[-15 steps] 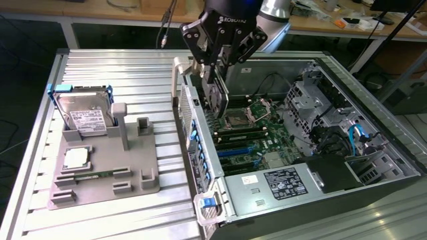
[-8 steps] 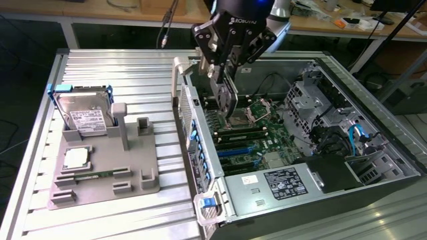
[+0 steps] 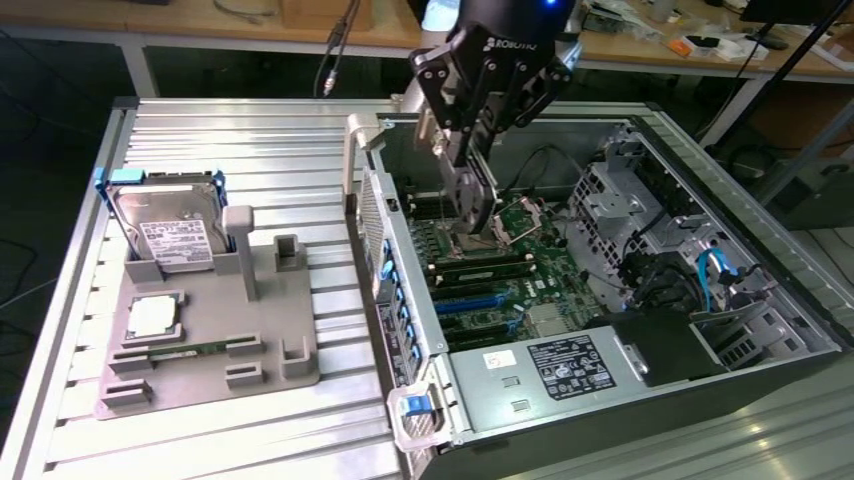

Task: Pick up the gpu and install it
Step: 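Pick up the gpu and move the gpu toward the slot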

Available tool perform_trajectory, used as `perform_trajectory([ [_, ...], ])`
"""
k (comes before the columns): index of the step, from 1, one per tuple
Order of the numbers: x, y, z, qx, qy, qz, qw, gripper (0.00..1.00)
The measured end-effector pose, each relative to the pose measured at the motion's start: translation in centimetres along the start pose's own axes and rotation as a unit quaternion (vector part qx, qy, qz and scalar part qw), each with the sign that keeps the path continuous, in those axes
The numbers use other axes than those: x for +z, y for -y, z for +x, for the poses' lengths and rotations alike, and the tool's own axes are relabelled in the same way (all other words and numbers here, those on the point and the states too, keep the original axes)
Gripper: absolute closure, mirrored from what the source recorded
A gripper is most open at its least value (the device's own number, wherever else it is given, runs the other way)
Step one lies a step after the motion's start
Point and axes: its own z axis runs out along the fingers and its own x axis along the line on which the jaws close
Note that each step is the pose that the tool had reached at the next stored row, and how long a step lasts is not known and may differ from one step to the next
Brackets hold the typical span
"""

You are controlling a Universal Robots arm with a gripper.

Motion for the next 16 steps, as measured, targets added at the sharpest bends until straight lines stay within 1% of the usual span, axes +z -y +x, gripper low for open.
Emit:
perform_trajectory([
  [11,0.09,0.07,-2.2,0.0,0.0,0.0,1.0,0.73],
  [12,0.11,0.07,-2.5,0.0,0.0,0.0,1.0,0.73],
  [16,0.15,0.1,-3.4,0.0,0.0,0.0,1.0,0.73],
])
